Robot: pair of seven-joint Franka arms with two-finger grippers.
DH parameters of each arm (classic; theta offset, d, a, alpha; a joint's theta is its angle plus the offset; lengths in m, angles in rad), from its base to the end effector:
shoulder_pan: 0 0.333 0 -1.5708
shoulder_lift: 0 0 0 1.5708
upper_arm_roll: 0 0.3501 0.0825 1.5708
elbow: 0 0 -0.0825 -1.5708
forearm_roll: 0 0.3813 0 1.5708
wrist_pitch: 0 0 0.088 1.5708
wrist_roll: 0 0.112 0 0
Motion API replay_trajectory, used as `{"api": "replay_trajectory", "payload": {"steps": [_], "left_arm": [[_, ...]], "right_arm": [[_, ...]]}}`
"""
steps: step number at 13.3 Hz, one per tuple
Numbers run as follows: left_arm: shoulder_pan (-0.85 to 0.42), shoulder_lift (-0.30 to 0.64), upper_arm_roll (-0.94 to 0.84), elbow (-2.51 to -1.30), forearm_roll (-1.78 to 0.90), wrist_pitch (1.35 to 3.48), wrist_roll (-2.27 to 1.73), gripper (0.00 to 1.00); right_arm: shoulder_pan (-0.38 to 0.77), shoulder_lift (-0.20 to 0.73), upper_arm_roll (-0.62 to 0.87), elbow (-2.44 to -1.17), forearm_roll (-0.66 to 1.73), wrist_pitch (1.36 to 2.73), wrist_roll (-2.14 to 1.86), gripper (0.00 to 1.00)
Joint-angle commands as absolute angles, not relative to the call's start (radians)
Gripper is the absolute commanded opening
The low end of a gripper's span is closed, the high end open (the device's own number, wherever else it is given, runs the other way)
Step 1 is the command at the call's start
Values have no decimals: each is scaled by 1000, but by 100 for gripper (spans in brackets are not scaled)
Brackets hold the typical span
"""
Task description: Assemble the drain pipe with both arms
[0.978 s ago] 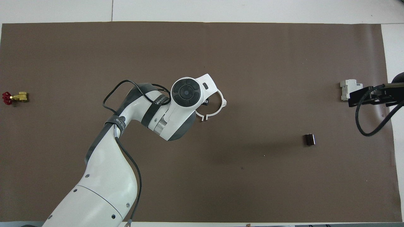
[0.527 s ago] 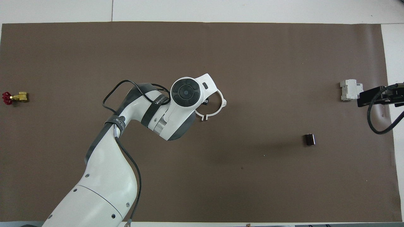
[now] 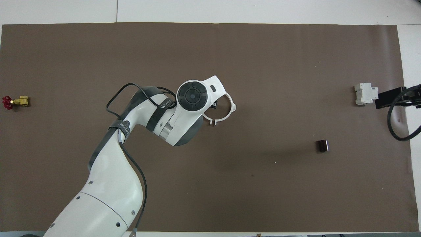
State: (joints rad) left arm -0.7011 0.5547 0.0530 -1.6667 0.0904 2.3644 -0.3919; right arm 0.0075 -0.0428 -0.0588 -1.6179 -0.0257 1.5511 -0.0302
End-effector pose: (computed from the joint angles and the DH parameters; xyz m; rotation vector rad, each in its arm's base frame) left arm 0.5644 -0.4324 0.3241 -3.0772 0.5062 -0.2680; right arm 0.5335 -0.0311 0.6531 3.1190 -0.0331 -0.0390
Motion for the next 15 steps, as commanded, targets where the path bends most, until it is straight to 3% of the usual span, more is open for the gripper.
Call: {"api": "replay_trajectory", "payload": {"steps": [1, 15], "left_arm": [[-712, 574, 67, -1661, 91, 2391, -400, 0], [-719, 568, 63, -1666, 89, 2388, -396, 0]], "right_arm": [[0, -43, -54, -1606, -15, 1535, -51, 100], [-3, -57, -55, -1643, -15, 1568, -48, 100]]}}
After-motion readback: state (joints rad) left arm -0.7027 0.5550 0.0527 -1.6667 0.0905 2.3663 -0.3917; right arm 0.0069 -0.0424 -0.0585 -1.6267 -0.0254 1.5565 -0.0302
